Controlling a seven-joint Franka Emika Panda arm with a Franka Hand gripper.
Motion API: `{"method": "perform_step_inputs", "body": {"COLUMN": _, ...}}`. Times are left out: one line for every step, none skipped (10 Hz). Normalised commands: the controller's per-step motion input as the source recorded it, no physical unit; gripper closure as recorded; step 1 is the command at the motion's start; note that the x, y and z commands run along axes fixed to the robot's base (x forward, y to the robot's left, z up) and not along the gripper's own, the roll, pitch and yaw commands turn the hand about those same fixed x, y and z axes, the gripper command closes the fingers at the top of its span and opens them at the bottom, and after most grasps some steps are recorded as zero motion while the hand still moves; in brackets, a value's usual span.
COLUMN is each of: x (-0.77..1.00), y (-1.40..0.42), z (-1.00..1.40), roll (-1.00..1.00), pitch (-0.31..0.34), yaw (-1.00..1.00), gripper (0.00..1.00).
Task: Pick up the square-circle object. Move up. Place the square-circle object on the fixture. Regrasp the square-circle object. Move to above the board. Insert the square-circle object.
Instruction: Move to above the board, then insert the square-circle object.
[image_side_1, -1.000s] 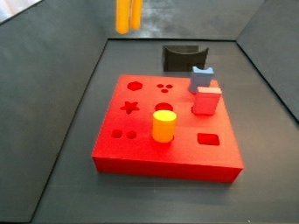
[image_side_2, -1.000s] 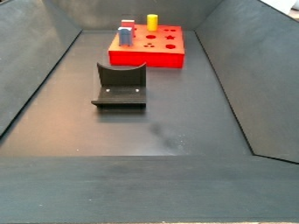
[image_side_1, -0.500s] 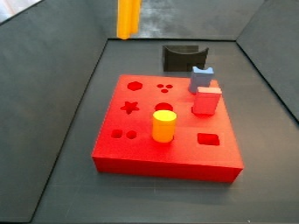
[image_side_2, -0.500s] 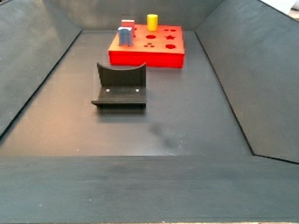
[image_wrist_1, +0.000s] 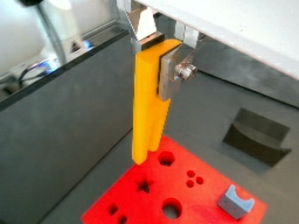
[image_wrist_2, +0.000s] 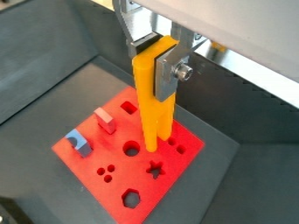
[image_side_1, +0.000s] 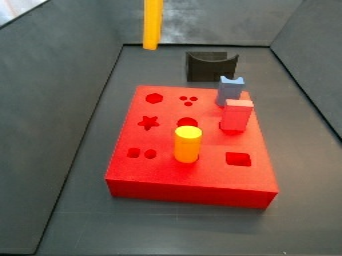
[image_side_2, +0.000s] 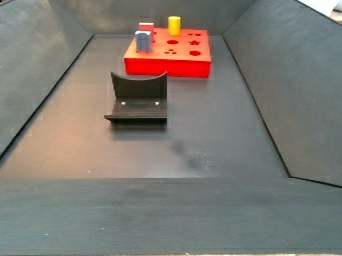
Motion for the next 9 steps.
{"method": "perform_step_inputs", "body": {"x": -0.03, "y": 0.01, "z": 0.0, "roll": -0.06, "pitch": -0.114, "yaw": 0.33, "gripper": 1.0}}
{"method": "perform_step_inputs", "body": {"x": 0.03, "y": -0.18, "z": -0.14, "roll": 0.01, "pitch": -0.01, "yaw": -0.93, "gripper": 1.0}}
{"method": "perform_step_inputs", "body": {"x": 0.05, "y": -0.18, "z": -0.18, "roll": 0.02, "pitch": -0.029, "yaw": -0.92, "gripper": 1.0}}
{"method": "perform_step_inputs", "body": {"x": 0.03, "y": -0.18, "z": -0.16, "roll": 0.01, "pitch": -0.021, "yaw": -0.92, "gripper": 1.0}}
{"method": "perform_step_inputs", "body": {"x": 0.04, "y": -0.18, "z": -0.17, "roll": 0.02, "pitch": -0.024, "yaw": -0.92, "gripper": 1.0}}
{"method": "perform_step_inputs", "body": {"x": 0.07, "y": -0.2, "z": -0.23, "roll": 0.03, "pitch": -0.059, "yaw": -0.89, "gripper": 1.0}}
{"method": "perform_step_inputs", "body": {"x": 0.09, "y": -0.3, "z": -0.32, "roll": 0.07, "pitch": -0.056, "yaw": -0.83, "gripper": 1.0}}
{"method": "perform_step_inputs", "body": {"x": 0.12, "y": -0.34, "z": -0.48, "roll": 0.15, "pitch": -0.076, "yaw": -0.8, "gripper": 1.0}}
{"method": "perform_step_inputs", "body": {"x": 0.15, "y": -0.35, "z": -0.56, "roll": 0.18, "pitch": -0.109, "yaw": -0.78, "gripper": 1.0}}
